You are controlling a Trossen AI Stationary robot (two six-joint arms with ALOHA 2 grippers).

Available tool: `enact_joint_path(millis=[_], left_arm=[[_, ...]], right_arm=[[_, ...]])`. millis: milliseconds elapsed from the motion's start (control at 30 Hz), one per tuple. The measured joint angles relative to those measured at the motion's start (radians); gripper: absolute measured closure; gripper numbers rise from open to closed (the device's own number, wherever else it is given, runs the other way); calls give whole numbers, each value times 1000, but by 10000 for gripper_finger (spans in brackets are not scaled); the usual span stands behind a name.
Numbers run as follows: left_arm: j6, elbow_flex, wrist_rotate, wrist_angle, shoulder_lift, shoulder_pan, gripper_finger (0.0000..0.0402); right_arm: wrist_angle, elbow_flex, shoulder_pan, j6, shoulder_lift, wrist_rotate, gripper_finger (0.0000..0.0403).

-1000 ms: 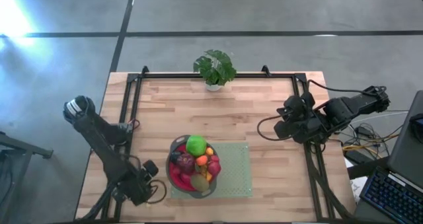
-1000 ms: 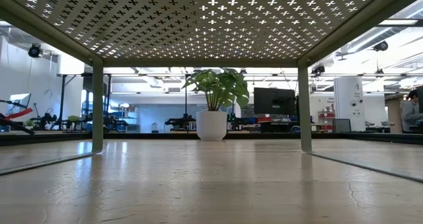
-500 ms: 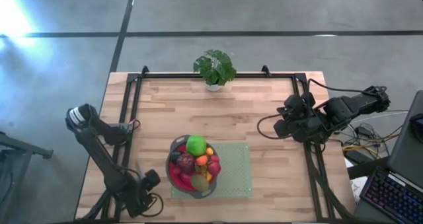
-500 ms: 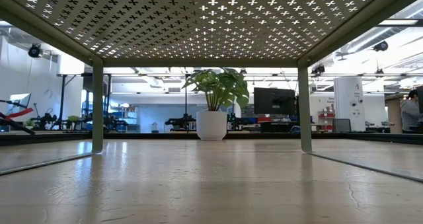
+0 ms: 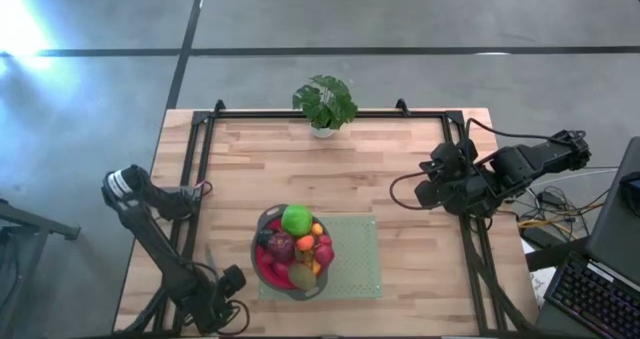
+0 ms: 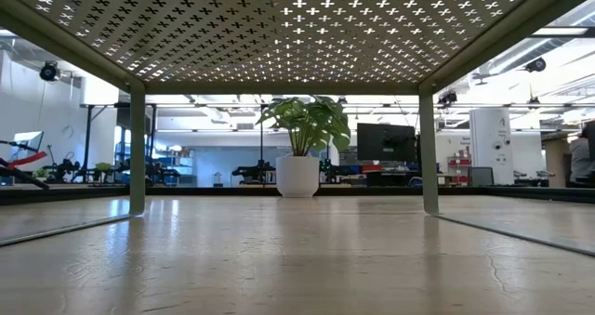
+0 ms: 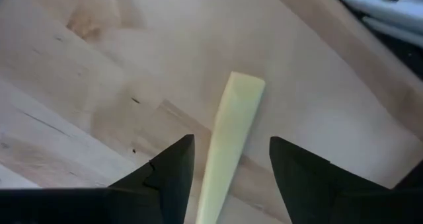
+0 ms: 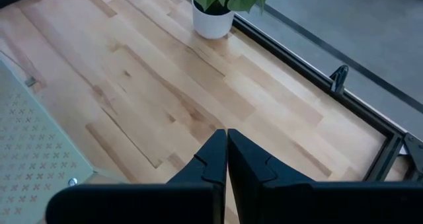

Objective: Pick & Place Fruit
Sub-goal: Put the yellow knife on the shelf

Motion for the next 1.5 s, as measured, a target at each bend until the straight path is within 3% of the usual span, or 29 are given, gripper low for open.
enact_joint_path(millis=[300, 767, 1033, 1300, 1500], left_arm=[[13, -44, 0, -57, -1, -1, 235], [125, -144, -11, -4, -22, -1, 273], [120, -154, -24, -11, -23, -1, 343], [-12, -54, -73, -280, -102, 0, 355], [-49, 35, -215, -433, -243, -3, 356]], right_arm=[[1, 0, 0, 0, 0, 0, 394], [6, 0, 0, 18, 1, 1, 394], [11, -7, 0, 18, 2, 0, 394], [10, -10, 0, 15, 2, -2, 394], [12, -18, 0, 15, 2, -2, 394]])
